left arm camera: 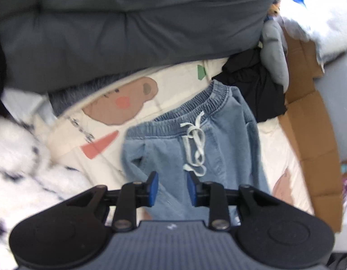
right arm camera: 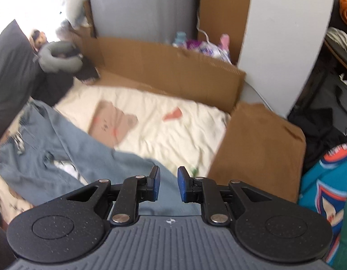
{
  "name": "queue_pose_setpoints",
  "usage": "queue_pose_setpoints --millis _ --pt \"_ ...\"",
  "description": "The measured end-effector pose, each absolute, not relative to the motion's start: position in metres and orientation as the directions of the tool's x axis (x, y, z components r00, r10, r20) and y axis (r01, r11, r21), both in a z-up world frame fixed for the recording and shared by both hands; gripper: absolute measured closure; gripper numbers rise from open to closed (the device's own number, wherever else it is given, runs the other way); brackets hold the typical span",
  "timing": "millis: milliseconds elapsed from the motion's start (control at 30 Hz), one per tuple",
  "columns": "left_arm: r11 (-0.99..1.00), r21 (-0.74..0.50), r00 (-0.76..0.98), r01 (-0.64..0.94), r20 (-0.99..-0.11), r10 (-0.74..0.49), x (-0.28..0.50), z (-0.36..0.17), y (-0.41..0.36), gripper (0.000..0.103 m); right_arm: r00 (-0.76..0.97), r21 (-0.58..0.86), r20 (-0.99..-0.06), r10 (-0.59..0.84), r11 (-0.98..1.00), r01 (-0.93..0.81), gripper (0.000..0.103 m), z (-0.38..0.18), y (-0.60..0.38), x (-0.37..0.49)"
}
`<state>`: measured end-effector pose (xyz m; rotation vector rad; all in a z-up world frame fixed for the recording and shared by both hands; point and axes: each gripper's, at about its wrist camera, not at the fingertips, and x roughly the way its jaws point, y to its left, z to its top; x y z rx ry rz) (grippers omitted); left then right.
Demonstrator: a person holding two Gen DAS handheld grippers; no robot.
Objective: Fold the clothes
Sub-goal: 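Lay the jeans flat and open both tools, releasing them, then move both tools to the jeans waistband edge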
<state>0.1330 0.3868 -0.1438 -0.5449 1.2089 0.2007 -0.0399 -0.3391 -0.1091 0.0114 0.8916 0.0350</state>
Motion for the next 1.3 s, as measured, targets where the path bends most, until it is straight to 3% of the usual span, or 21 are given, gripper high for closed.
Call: queue_pose_setpoints --millis 100,167,233,600,867,1133,1300 --pt "0.856 -0.292 0.364 -0.427 -0.922 -0.133 0.134 -0.129 0.398 0.072 0.642 0.037 -0.764 0.067 0.997 -0.061 0.077 -0.099 -0.329 -0.023" --pt "0.854 -0.296 0.375 -0.428 -0.918 -0.13 0.135 -0.12 0.406 0.066 0.646 0.036 -0.758 0.086 0.995 -0.09 0.075 -0.095 -0.32 -0.012" --pt "0.853 -0.294 0.378 -0.432 -0.917 -0.125 0.136 -0.119 0.413 0.061 0.642 0.031 -0.76 0.1 0.992 -0.118 0.068 -0.096 -0.309 0.001" --pt "0.862 -0.283 0.342 -0.42 -0.93 -0.138 0.16 -0.157 0.423 0.061 0.557 0.049 -0.813 0.169 0.974 -0.223 0.067 -0.14 -0.251 0.084" --pt "0.882 -0.247 0.354 -0.4 -0.93 -0.1 0.171 -0.2 0.41 0.06 0.497 0.046 -0.836 0.232 0.932 -0.358 0.066 -0.205 -0.224 0.147" --pt "0.856 -0.186 0.341 -0.482 -0.94 -0.012 0.186 -0.245 0.412 0.061 0.435 0.105 -0.824 0.364 0.852 -0.514 0.066 -0.278 -0.17 0.247" --pt "0.801 -0.235 0.333 -0.551 -0.942 -0.048 0.179 -0.26 0.423 0.063 0.376 0.112 -0.823 0.425 0.771 -0.627 0.066 -0.291 -0.109 0.306"
